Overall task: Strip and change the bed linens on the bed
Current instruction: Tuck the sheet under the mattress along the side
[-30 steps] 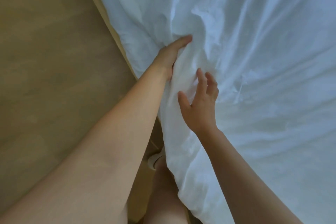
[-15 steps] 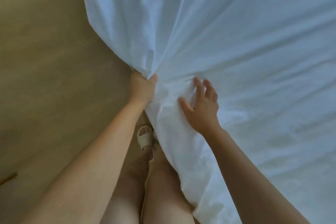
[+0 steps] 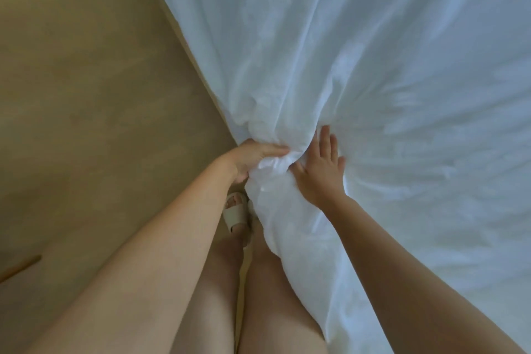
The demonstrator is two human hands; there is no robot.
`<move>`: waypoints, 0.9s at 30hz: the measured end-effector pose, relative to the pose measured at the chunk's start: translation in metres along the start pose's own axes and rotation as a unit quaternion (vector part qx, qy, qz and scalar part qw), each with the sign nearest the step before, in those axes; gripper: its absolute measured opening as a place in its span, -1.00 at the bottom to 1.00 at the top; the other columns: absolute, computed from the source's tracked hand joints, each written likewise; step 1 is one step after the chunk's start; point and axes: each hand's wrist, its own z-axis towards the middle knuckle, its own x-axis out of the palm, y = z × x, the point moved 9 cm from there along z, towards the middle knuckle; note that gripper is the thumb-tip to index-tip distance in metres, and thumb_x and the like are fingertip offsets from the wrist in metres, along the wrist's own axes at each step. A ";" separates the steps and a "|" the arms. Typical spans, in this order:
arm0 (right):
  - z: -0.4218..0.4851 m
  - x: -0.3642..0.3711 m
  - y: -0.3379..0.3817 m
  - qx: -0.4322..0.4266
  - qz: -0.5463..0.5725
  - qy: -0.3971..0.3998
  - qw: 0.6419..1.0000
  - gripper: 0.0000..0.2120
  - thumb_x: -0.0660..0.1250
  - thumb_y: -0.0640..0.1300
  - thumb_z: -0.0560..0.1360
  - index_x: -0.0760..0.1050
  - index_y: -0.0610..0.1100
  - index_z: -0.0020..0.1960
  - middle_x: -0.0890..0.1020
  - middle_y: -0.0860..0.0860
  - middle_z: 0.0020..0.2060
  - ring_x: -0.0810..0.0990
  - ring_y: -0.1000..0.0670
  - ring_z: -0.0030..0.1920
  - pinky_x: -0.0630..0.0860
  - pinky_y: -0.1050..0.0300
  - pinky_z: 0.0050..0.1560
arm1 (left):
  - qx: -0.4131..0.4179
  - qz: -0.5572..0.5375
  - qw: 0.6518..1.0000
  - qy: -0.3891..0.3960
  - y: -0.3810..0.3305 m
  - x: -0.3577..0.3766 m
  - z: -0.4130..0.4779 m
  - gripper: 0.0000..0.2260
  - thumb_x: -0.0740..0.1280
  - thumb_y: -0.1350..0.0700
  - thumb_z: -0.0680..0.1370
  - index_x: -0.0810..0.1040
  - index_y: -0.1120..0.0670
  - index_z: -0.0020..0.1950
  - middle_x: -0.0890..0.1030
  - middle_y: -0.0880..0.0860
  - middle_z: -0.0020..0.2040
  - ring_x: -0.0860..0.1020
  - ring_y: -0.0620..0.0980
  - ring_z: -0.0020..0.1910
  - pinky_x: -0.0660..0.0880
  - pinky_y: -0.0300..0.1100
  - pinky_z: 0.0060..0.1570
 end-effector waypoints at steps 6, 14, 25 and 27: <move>-0.019 -0.042 0.011 -0.014 0.127 -0.156 0.979 -0.33 -0.09 0.16 0.49 -0.12 -0.01 0.55 -0.06 0.05 0.55 -0.12 0.05 0.52 -0.15 -0.01 0.48 | 0.122 -0.049 0.990 -0.057 -0.002 -0.013 -0.057 -0.78 0.52 0.06 0.25 0.72 0.06 -0.13 0.71 0.02 -0.10 0.67 -0.07 -0.13 0.57 -0.25 -0.33; -0.034 0.032 -0.005 0.005 -0.055 -0.012 0.998 -0.24 0.06 0.25 0.55 -0.28 -0.01 0.53 -0.25 -0.03 0.53 -0.27 -0.07 0.51 -0.24 -0.16 0.45 | 0.127 0.165 0.926 -0.315 0.019 -0.074 0.024 -0.73 0.32 0.00 0.50 0.54 0.13 0.12 0.62 0.12 0.03 0.59 0.14 0.04 0.53 0.00 0.04; -0.062 0.048 0.001 -0.049 -0.115 -0.046 0.991 -0.52 -0.02 -0.05 0.66 0.01 -0.14 0.54 -0.01 -0.04 0.54 -0.09 -0.09 0.53 -0.07 0.08 0.48 | 0.036 -0.074 0.996 -0.031 0.145 0.003 -0.001 -0.62 0.47 0.08 0.43 0.53 -0.02 0.23 0.67 -0.12 0.03 0.62 -0.15 0.04 0.54 -0.25 0.07; -0.068 0.034 0.005 -0.080 -0.040 -0.091 0.992 -0.61 0.05 -0.18 0.65 0.25 -0.19 0.47 0.23 -0.04 0.49 0.11 -0.07 0.50 0.02 0.25 0.41 | 0.051 -0.101 0.992 -0.057 0.141 0.009 0.000 -0.59 0.50 0.02 0.40 0.54 -0.02 0.23 0.66 -0.09 0.07 0.60 -0.09 0.11 0.51 -0.15 0.14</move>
